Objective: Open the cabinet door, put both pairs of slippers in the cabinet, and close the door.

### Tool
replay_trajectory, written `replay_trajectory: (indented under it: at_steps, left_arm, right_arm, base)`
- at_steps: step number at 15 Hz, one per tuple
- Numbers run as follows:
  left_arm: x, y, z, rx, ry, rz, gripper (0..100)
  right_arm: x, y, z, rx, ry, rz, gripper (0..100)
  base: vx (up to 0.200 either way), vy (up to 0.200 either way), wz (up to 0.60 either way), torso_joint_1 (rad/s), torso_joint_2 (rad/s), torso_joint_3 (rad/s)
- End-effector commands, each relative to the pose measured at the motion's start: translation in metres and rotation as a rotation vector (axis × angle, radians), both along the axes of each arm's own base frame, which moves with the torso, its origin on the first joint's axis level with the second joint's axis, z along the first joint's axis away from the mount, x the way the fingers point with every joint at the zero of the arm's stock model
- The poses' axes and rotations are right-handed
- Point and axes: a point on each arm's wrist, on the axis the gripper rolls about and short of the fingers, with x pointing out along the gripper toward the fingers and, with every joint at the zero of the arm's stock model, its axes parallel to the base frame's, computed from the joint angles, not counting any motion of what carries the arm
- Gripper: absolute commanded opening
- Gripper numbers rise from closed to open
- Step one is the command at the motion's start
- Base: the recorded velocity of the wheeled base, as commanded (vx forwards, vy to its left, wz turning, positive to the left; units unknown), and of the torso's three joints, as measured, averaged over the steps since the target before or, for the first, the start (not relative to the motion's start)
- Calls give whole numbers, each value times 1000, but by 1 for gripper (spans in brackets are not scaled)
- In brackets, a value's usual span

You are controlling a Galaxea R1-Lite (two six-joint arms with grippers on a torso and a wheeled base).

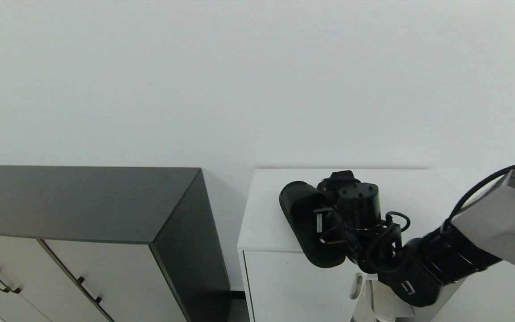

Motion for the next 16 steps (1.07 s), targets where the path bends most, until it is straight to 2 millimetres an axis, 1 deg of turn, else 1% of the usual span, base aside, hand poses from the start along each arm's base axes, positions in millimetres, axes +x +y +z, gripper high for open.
replay_trajectory:
  at_steps: [1, 5, 7, 10, 16]
  left_arm:
    - [0, 0, 0, 0, 1, -1, 0]
    - [0, 0, 0, 0, 1, -1, 0]
    - [0, 0, 0, 0, 1, -1, 0]
    - [0, 0, 0, 0, 1, 1, 0]
    - [0, 0, 0, -1, 1, -1, 0]
  right_arm:
    - [-38, -13, 16, 25, -20, 65, 0]
    - [-61, -10, 11, 2, 8, 137, 0]
    - [-62, -10, 11, -1, 10, 139, 0]
    - [-63, -11, 2, -20, 33, 138, 0]
    - [-62, -10, 1, -21, 34, 138, 0]
  base:
    - [0, 0, 0, 0, 0, 0]
    - [0, 0, 0, 0, 0, 0]
    - [0, 0, 0, 0, 0, 0]
    - [0, 0, 0, 0, 0, 0]
    - [0, 0, 0, 0, 0, 0]
